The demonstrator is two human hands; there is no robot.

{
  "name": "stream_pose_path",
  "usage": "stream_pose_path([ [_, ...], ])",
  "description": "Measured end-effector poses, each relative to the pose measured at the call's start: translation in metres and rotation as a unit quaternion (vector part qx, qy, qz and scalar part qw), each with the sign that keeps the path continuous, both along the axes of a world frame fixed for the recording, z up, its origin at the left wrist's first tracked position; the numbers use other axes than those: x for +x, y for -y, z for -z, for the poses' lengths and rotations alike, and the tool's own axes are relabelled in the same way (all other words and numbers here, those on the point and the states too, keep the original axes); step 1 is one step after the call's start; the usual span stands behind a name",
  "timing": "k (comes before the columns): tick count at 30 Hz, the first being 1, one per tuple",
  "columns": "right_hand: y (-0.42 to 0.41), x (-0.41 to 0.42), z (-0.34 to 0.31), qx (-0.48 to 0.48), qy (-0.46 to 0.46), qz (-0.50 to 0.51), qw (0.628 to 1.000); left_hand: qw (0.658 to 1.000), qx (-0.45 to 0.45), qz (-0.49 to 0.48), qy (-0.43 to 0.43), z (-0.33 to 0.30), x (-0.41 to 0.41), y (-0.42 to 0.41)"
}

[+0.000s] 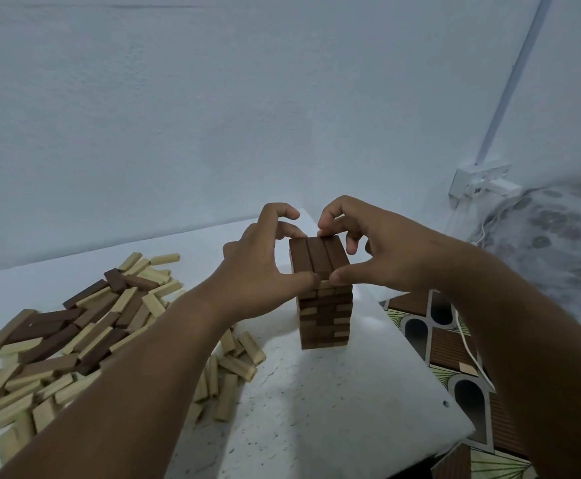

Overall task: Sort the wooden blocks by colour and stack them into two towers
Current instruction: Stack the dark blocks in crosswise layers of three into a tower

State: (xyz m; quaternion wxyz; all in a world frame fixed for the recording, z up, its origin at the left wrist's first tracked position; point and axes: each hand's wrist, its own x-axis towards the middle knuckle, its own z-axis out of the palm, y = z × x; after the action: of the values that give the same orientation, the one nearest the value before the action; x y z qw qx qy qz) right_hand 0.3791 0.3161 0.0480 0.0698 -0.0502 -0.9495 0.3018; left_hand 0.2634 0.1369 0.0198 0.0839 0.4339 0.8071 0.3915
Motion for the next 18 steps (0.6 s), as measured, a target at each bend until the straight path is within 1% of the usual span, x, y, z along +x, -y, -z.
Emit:
stream_pose_path([
  [5, 0.0, 0.002, -0.001, -0.003, 0.003, 0.007, 1.0, 1.0, -0.016, 0.009, -0.004, 0.0, -0.001, 0.003],
  [10, 0.008, 0.005, -0.01, 0.018, 0.001, 0.02, 1.0, 0.999, -0.028, 0.016, -0.012, -0.005, -0.001, 0.017],
  [13, 0.026, 0.003, -0.02, 0.013, -0.044, 0.03, 0.999, 1.0, -0.012, -0.008, -0.018, -0.01, -0.001, 0.037],
  [16, 0.061, -0.005, -0.025, -0.008, -0.095, 0.034, 0.995, 0.998, 0.005, -0.054, -0.032, -0.015, -0.003, 0.066],
  [18, 0.086, -0.015, -0.024, 0.003, -0.121, 0.021, 0.992, 0.996, 0.005, -0.082, -0.045, -0.017, -0.007, 0.09],
])
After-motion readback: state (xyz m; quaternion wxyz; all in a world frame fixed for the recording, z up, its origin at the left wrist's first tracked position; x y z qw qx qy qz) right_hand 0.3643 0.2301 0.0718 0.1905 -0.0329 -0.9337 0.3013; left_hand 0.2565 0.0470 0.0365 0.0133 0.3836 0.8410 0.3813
